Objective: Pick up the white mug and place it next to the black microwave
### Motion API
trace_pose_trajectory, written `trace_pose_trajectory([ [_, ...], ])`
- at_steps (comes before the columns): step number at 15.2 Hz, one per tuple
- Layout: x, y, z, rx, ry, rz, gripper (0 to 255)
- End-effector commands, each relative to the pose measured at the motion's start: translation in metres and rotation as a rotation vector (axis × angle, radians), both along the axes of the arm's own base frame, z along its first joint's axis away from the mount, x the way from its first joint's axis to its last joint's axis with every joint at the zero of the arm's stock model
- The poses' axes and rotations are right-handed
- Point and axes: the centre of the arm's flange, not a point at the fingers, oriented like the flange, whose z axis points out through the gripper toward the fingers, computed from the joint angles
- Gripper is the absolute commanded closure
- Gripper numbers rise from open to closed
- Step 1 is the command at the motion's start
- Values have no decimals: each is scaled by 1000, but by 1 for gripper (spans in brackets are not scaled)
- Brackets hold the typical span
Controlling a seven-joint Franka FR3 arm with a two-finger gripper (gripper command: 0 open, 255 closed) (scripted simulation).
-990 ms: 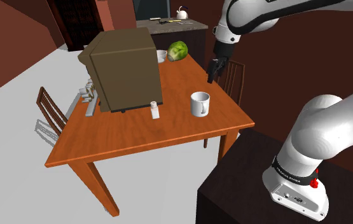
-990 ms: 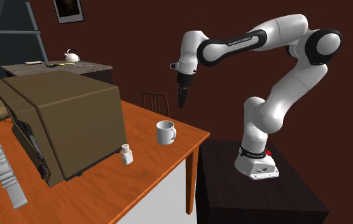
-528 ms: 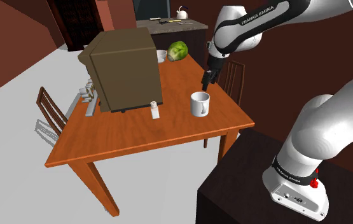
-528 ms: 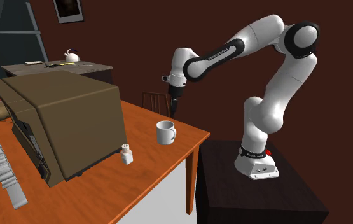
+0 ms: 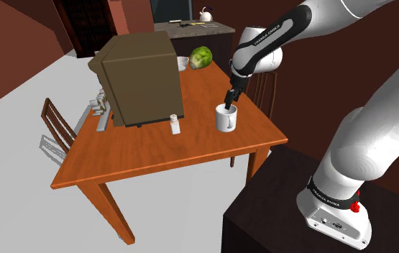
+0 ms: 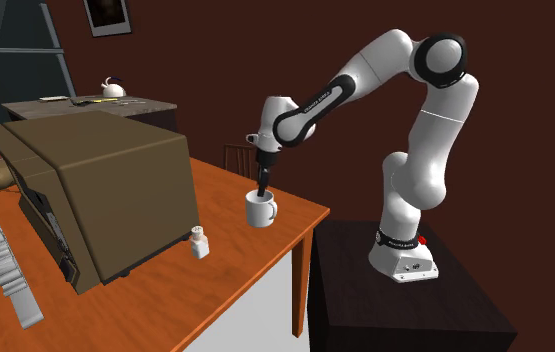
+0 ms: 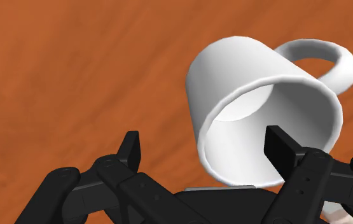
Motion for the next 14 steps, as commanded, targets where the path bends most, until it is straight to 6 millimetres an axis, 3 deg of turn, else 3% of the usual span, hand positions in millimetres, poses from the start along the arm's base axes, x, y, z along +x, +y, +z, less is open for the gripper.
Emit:
trace_pose_trajectory([
  [1, 2, 1, -10, 0, -1, 0, 0],
  [4, 6, 2, -28, 0, -1, 0, 0],
  [12, 6, 2, -28, 0, -1, 0, 0],
  [13, 6, 2, -28, 0, -1, 0, 255],
  [14, 6, 2, -28, 0, -1, 0, 255],
])
